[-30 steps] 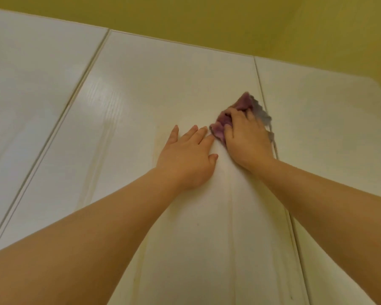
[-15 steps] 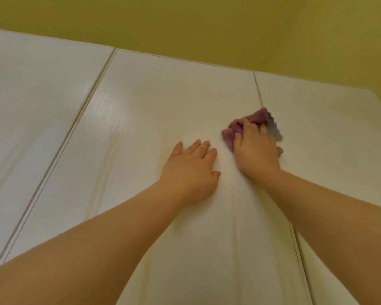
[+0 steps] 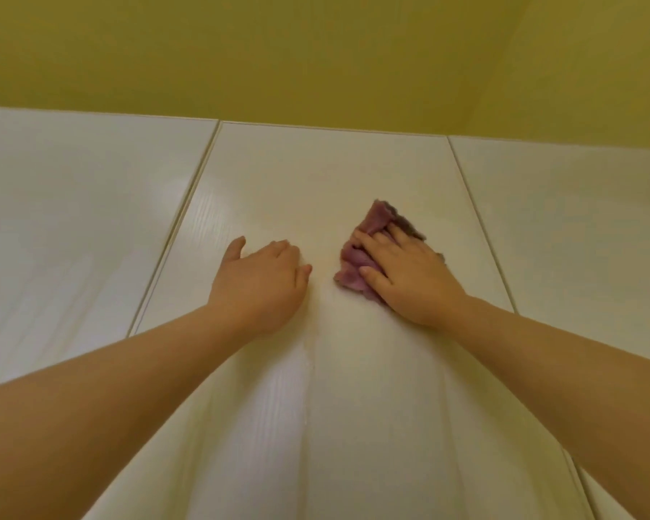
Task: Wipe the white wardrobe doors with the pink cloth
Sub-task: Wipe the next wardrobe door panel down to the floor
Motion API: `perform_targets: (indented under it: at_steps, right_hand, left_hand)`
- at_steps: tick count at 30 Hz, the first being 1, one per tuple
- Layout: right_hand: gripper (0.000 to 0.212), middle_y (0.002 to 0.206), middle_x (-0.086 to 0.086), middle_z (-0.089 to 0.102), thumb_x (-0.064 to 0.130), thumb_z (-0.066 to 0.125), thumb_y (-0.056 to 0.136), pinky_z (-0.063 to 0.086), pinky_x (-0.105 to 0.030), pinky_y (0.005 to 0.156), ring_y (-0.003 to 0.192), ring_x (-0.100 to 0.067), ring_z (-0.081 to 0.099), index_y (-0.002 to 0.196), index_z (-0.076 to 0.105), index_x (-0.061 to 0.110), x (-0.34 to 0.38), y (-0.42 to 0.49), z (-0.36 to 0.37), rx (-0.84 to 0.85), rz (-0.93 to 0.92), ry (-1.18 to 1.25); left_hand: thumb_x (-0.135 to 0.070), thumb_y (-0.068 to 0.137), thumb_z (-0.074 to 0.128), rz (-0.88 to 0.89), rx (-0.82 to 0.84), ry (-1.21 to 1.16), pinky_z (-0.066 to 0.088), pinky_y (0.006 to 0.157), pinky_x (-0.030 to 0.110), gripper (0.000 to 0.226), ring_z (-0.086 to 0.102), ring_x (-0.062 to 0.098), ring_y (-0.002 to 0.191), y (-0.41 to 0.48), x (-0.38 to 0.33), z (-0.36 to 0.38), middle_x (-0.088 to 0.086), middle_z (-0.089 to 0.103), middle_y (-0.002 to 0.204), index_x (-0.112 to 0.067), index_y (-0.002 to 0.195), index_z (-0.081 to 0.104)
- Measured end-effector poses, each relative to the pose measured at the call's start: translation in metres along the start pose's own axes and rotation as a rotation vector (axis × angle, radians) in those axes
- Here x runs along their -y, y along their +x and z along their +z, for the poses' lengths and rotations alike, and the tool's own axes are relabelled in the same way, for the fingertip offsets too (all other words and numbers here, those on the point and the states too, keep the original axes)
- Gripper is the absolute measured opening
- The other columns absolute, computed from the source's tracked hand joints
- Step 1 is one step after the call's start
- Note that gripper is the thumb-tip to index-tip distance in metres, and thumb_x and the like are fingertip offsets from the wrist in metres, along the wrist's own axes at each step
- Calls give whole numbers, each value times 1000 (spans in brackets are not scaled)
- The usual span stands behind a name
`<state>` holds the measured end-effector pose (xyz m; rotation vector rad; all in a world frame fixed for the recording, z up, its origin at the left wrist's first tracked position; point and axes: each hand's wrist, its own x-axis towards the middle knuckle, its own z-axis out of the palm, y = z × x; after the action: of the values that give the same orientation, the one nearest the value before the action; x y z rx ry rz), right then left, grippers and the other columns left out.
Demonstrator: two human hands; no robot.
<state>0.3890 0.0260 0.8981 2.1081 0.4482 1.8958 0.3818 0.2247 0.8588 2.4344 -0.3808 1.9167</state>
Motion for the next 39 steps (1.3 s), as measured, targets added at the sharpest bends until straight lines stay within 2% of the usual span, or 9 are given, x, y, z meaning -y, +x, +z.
perform_targets:
  at_steps: [6,11,13,16,21,26,30,35,39]
  right_hand:
    - [47,152,-4,26,31,21,101,13,-44,111,140,-29,12,145,23,17,12,20,3,-185,770,81]
    - [43,137,4,45,40,29,95,27,-32,101,129,-20,35,136,41,30,54,18,13,-133,-16,69]
    - [34,122,7,52,37,40,94,35,-26,86,117,-15,46,125,51,33,22,25,2,-164,217,179]
    - [44,145,-4,35,34,27,99,22,-40,107,137,-27,23,141,33,22,0,24,-2,-138,745,97]
    - [52,141,3,42,42,19,91,23,-37,106,134,-21,28,139,37,28,73,35,19,-85,4,37]
    - [44,145,-3,36,29,27,99,20,-41,107,137,-26,21,142,31,21,74,51,13,-182,627,51]
    - [44,145,2,36,29,30,97,18,-35,109,136,-22,25,141,33,29,123,52,28,-112,45,115]
    - [39,142,-3,39,28,32,97,26,-44,105,136,-25,26,135,40,29,111,74,19,-173,511,160]
    - [39,141,4,40,27,38,95,26,-36,102,132,-19,31,133,43,34,151,56,28,-65,-66,222]
  left_hand:
    - [-24,102,17,100,52,117,-13,114,47,51,8,12,146,-2,17,8,0,4,160,-15,152,7]
    - [-21,102,19,145,-50,-26,-14,114,37,49,21,8,142,-4,31,3,-4,17,158,-21,151,12]
    - [-20,102,23,122,-164,-180,-18,112,31,50,19,1,142,-13,46,-6,-8,21,156,-25,151,15]
    - [-22,103,23,94,-207,-241,-20,110,27,51,-2,-3,142,-24,71,-11,-13,8,158,-25,152,10]
    - [-30,104,19,-11,10,-256,-11,114,29,52,-5,4,144,-23,94,-2,-6,1,159,-19,152,3]
    - [-29,103,23,-53,59,-245,-4,116,30,58,-6,13,146,-30,106,12,3,-4,160,-11,151,-5]
    - [-31,103,17,-24,30,-77,-9,115,33,55,-6,14,146,-33,115,18,4,-5,160,-12,152,-1]
    - [-32,103,14,-10,23,-13,-15,114,39,53,-3,12,146,-36,117,16,1,-2,160,-15,152,3]
    - [-33,103,14,-7,11,-42,-13,114,39,54,-3,11,146,-35,116,18,0,-2,160,-16,152,2]
